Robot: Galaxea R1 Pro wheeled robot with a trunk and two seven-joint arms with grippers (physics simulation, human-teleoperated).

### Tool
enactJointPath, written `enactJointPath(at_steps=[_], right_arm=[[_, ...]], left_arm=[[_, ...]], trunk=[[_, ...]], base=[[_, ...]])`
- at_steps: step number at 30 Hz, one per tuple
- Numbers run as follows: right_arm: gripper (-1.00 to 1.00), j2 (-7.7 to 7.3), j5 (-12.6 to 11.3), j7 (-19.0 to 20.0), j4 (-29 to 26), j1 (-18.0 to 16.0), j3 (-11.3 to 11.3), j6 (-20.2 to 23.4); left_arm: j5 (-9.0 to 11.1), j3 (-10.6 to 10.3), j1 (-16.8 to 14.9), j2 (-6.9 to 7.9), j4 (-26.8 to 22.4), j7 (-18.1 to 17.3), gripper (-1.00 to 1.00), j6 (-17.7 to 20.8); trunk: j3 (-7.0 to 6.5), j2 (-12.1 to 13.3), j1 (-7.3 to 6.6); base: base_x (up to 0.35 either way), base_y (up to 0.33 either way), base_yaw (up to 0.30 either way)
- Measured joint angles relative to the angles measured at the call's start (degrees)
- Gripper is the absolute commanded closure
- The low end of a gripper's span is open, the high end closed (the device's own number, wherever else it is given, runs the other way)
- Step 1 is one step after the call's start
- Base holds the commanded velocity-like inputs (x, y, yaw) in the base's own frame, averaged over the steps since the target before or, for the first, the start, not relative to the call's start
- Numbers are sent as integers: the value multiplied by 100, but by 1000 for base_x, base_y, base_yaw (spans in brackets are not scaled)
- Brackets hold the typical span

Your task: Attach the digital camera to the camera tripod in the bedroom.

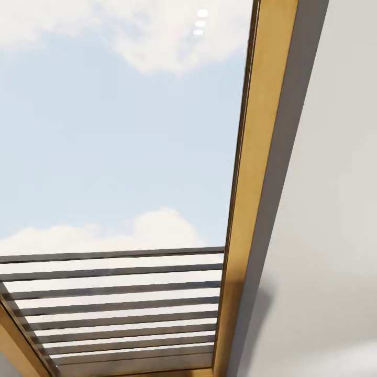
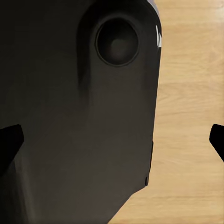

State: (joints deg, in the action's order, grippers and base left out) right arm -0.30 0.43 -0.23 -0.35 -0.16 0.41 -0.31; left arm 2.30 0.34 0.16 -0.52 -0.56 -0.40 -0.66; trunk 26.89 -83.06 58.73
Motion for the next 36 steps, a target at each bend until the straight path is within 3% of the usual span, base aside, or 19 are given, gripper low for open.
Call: enactJointPath(at_steps=[15,36], right_arm=[[-100,8,-3,-7,-1,0,-9,-60],[-100,18,-3,-1,0,0,-8,-72]], left_arm=[[34,0,0,0,0,0,-100,-5],[57,0,0,0,-1,0,-100,-6]], trunk=[[-4,0,0],[-36,0,0]], base=[[0,0,-25],[0,0,-261]])
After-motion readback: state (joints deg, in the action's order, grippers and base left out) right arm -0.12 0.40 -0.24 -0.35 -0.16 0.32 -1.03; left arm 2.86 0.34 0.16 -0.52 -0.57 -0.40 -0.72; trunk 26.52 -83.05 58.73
